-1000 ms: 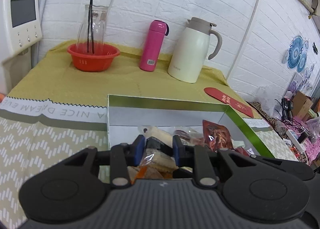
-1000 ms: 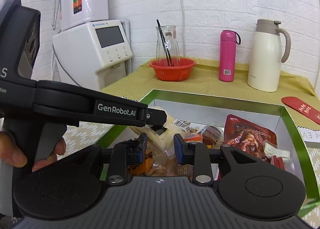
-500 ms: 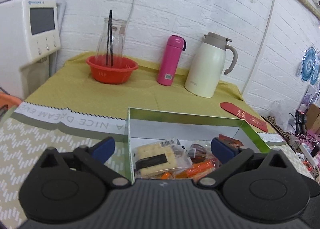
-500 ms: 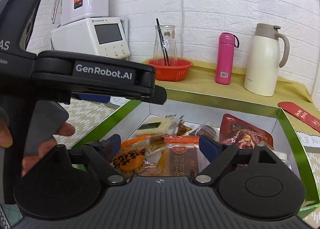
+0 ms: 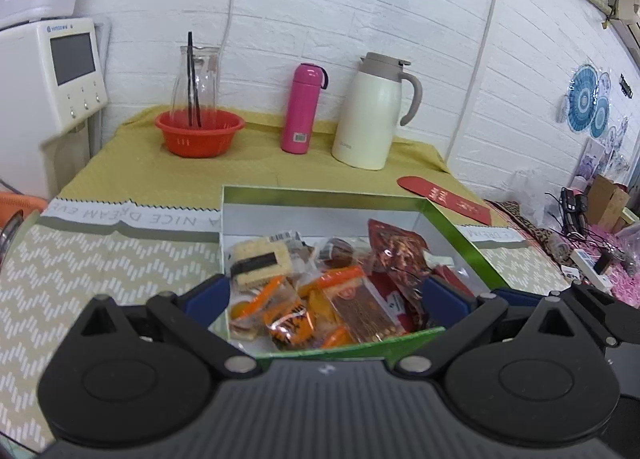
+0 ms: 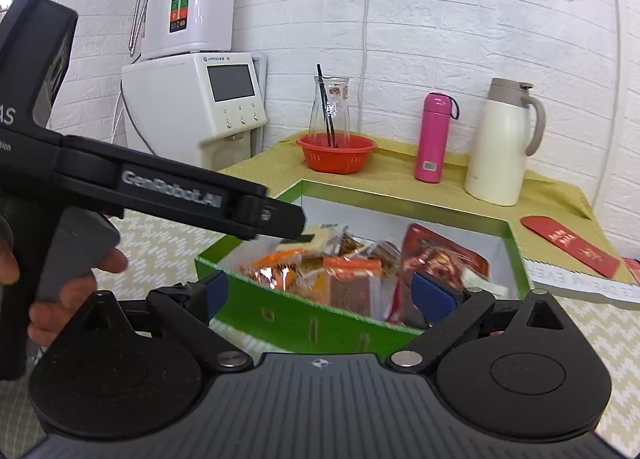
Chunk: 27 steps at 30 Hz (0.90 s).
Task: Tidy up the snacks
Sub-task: 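Move the left gripper to the white cartoon snack bag and grasp it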
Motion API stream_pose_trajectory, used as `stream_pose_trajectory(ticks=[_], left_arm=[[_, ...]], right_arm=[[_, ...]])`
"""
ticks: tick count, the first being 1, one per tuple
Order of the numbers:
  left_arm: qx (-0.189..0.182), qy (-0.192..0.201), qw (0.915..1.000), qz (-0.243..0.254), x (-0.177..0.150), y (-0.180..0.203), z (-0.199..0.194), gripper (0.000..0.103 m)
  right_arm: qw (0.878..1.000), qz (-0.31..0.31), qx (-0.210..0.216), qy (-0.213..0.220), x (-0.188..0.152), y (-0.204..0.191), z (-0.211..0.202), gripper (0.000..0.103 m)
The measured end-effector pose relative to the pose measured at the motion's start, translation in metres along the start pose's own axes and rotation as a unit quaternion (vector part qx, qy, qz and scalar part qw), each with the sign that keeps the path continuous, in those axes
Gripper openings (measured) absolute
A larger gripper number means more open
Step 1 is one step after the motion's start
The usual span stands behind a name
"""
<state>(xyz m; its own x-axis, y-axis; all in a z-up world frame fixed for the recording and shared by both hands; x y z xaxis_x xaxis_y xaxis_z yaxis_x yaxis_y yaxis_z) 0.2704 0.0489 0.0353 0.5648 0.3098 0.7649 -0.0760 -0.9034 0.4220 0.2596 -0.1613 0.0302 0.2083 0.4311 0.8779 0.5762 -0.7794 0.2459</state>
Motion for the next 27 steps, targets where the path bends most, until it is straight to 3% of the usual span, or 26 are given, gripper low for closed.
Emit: stream_pose_trajectory(ticks=[9,17,23,27], left_arm=[[-0.043,-0.076,0.9961,0.01,-0.06,0.016,-0.026,0.102],[-0.064,-0.128,0.9891,0.033,-0.113,0.027,-0.033,0.102],[-0.08,-0.158,0.9837,0.03,-0.125,0.036,-0.024,0.102],[-0.095,-0.146,0.9842,0.029,-0.116,0.041,-0.017,0.102]], right_arm=[[0.999,-0.001,-0.021,-0.035,-0.051,0.003,-0.07,0.103],[0.997,0.052,-0.018,-0.06,-0.104,0.002,-0.093,0.103],[0.993,0.095,0.002,-0.072,-0.124,0.005,-0.094,0.103],[0.991,0.109,0.017,-0.069,-0.125,0.001,-0.098,0.103]])
Point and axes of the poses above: each gripper's, at about its wrist camera, not at the fingertips, and z roughly the way its jaws point, y to its right, x to its top, the point moved 1 cm from there along z, roughly the way its jaws point, and after that the axes turned 14 degrees about -z, right-handed, at the moved point
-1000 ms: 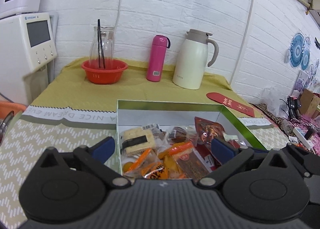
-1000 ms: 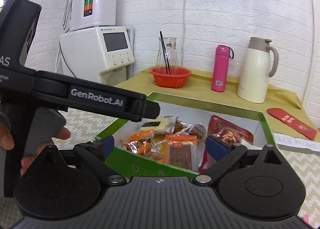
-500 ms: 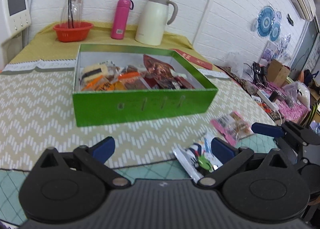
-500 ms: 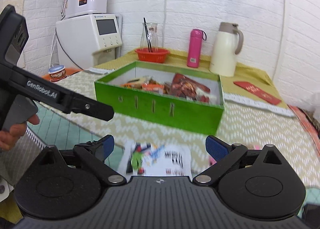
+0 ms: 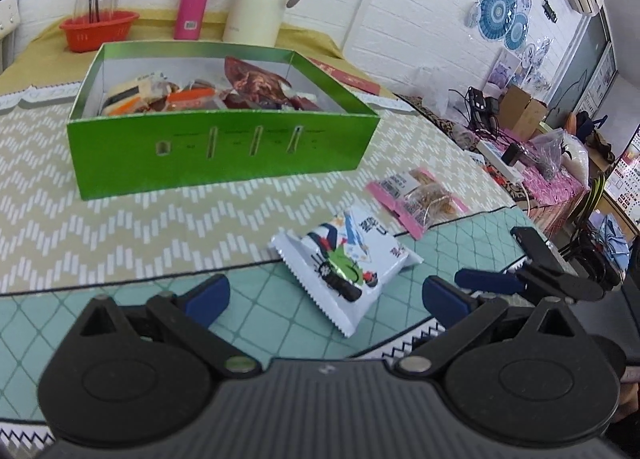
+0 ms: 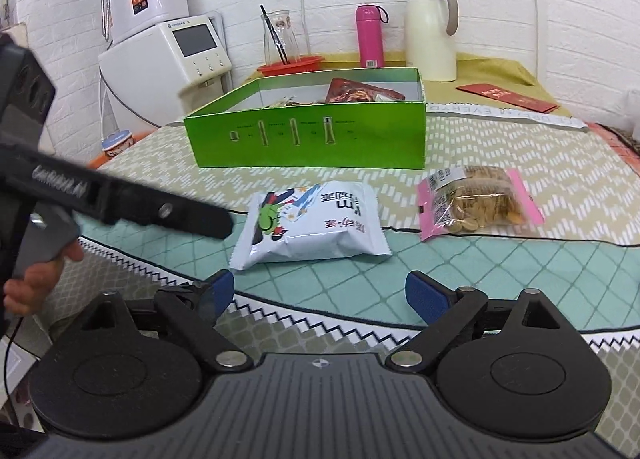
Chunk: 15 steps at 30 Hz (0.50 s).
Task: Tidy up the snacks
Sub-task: 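Move the left gripper to the white cartoon snack bag and grasp it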
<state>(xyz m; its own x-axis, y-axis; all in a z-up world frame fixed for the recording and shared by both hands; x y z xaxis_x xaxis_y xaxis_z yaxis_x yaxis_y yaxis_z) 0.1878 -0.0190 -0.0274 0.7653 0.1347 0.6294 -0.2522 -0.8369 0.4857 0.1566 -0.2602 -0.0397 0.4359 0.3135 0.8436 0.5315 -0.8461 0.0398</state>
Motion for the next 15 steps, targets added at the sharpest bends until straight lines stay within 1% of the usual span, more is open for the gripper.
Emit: stream_pose_trajectory(ticks=[2,4,7,12,13,14,15], left_arm=[[-0.007,0.006,1.0,-0.003,0.009,0.0,0.004,0.102],[-0.017,0.009,0.9998,0.005,0.015,0.002,0.01,0.102],[-0.012,0.013,0.9995,0.027,0.021,0.006,0.025,0.102],[-0.016,-0.015,0.9994,0.026,0.025,0.006,0.048,0.102],[-0.012,-0.019,0.9993,0.028,0.024,0.006,0.051,0.1],[-0.013,-0.028,0.9991,0.031,0.023,0.006,0.053,0.087],[-0.015,-0.041,0.9985,0.033,0.022,0.005,0.056,0.076]], right_arm=[[1.0,-0.001,0.004,0.002,-0.002,-0.005,-0.002,0.103],[1.0,0.0,0.003,0.002,-0.005,-0.008,-0.002,0.103],[1.0,0.009,0.008,0.004,-0.01,-0.01,-0.003,0.103],[0.999,0.04,0.02,0.014,-0.012,-0.009,-0.002,0.103],[0.999,0.04,0.019,0.015,-0.011,-0.01,-0.001,0.103],[0.999,0.038,0.017,0.016,-0.011,-0.012,-0.001,0.103],[0.999,0.036,0.015,0.017,-0.01,-0.012,0.0,0.103]])
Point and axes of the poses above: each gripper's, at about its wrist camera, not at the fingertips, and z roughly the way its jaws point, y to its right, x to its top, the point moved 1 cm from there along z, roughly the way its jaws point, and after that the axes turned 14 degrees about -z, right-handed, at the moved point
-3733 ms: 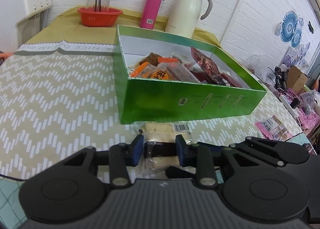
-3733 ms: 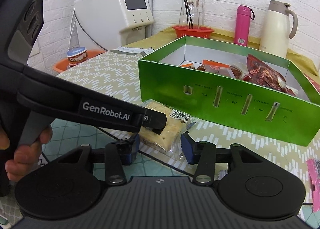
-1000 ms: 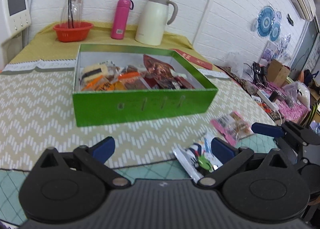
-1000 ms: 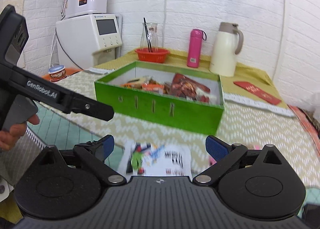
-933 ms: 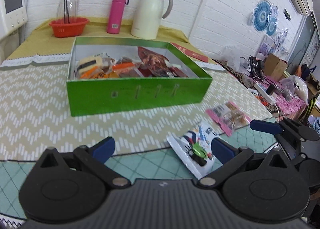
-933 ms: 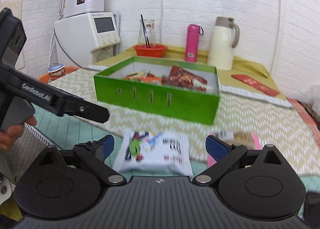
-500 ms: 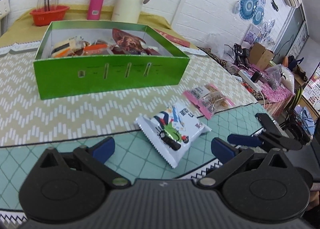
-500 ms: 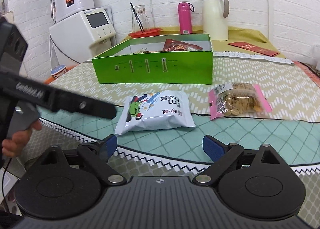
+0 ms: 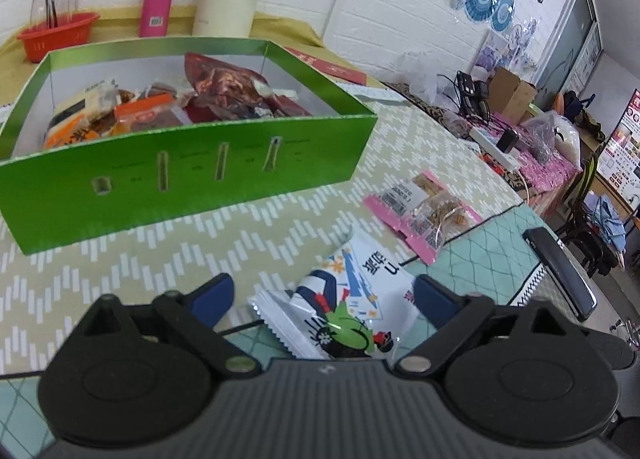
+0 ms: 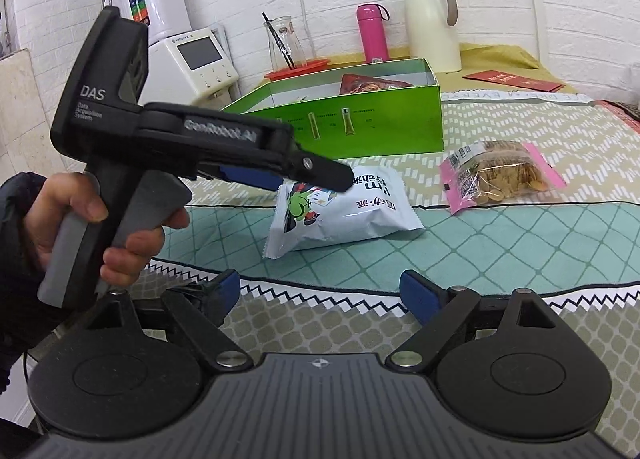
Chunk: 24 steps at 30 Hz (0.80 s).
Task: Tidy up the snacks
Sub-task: 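Move the left gripper to the white cartoon snack bag and grasp it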
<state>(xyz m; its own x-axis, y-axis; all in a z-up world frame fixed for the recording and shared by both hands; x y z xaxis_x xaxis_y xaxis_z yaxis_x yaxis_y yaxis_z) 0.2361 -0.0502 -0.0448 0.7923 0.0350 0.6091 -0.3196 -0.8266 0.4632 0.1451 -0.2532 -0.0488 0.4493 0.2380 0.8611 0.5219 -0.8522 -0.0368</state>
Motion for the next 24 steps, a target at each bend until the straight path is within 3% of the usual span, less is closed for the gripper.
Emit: stream_pose_trajectory(ticks=[4,9,13,16,24], left_arm=[[-0.013,-0.024,0.9996,0.004,-0.008,0.005,-0.006,0.063],[-0.07,-0.078,0.9944,0.009,-0.033,0.022,-0.018,0.06],[-0.057,-0.041,0.9974,0.015,-0.041,0.029,-0.031,0.069],[-0.055,-0.017,0.9983,0.004,-0.037,0.029,-0.033,0.069],[-0.058,-0.006,0.9983,-0.005,-0.036,0.033,-0.029,0.063]], right_arm=[[1.0,0.004,0.002,0.005,-0.001,0.001,-0.001,0.103],[1.0,0.003,-0.007,0.006,-0.005,0.004,-0.006,0.103],[1.0,0.004,-0.015,0.008,-0.009,0.006,-0.012,0.103],[1.0,0.006,-0.02,0.011,-0.01,0.006,-0.014,0.103],[0.999,-0.001,-0.038,0.018,-0.011,0.003,-0.016,0.103]])
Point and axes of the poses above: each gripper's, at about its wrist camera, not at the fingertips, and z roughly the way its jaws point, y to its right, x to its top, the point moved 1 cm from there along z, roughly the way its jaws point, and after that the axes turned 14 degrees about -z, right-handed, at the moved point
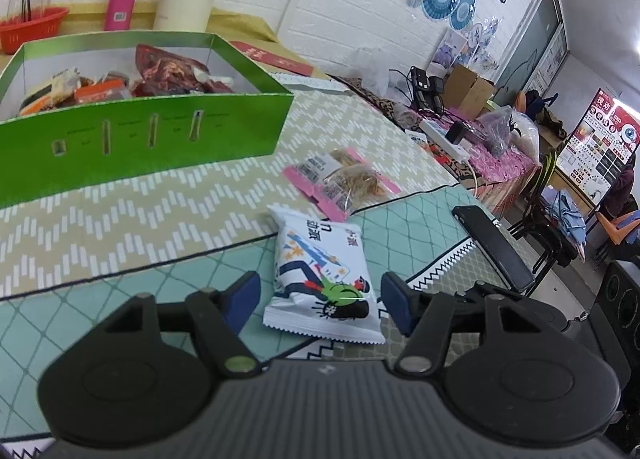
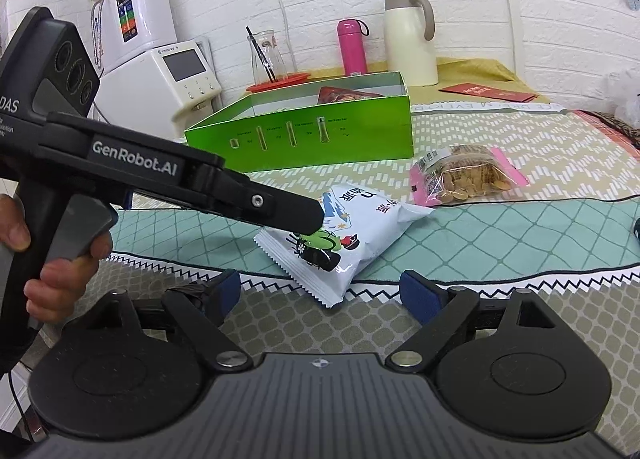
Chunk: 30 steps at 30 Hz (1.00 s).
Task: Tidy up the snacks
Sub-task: 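Move the left gripper to the white cartoon snack bag and grasp it, then carry the white snack bag into the green box and open the left gripper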
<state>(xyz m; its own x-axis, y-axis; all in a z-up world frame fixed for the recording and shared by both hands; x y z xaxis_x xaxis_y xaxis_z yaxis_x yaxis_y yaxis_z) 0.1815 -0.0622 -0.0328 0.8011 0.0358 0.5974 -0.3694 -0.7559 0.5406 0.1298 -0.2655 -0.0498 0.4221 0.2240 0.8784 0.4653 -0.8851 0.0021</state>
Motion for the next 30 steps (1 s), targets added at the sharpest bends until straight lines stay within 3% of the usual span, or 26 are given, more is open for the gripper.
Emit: stream_pose_trajectory(ticks=[12,15,16,17,26,30], left_arm=[[-0.006,-0.002,0.9996,-0.028,0.002,-0.006,0.012,0.055],[-0.011,-0.006,0.9995,-0.03,0.001,-0.009,0.015,0.044],[-0.012,-0.01,0.9994,-0.031,0.001,-0.01,0.017,0.036],[-0.01,-0.012,0.9994,-0.032,0.0,-0.012,0.018,0.035],[-0.007,0.016,0.9996,-0.022,-0.008,-0.016,0.001,0.031],[-0.006,0.033,0.9991,-0.026,-0.005,-0.019,-0.016,0.031]], right_arm=[[0.999,0.009,-0.028,0.011,0.003,0.002,0.012,0.103],[0.999,0.007,-0.035,0.011,0.005,0.002,0.015,0.103],[0.999,0.006,-0.036,0.011,0.005,0.002,0.016,0.1],[0.999,0.007,-0.038,0.012,0.006,0.002,0.017,0.096],[0.998,-0.017,-0.051,0.012,0.011,-0.012,0.016,0.071],[0.998,-0.031,-0.046,0.021,0.021,-0.022,0.014,0.066]])
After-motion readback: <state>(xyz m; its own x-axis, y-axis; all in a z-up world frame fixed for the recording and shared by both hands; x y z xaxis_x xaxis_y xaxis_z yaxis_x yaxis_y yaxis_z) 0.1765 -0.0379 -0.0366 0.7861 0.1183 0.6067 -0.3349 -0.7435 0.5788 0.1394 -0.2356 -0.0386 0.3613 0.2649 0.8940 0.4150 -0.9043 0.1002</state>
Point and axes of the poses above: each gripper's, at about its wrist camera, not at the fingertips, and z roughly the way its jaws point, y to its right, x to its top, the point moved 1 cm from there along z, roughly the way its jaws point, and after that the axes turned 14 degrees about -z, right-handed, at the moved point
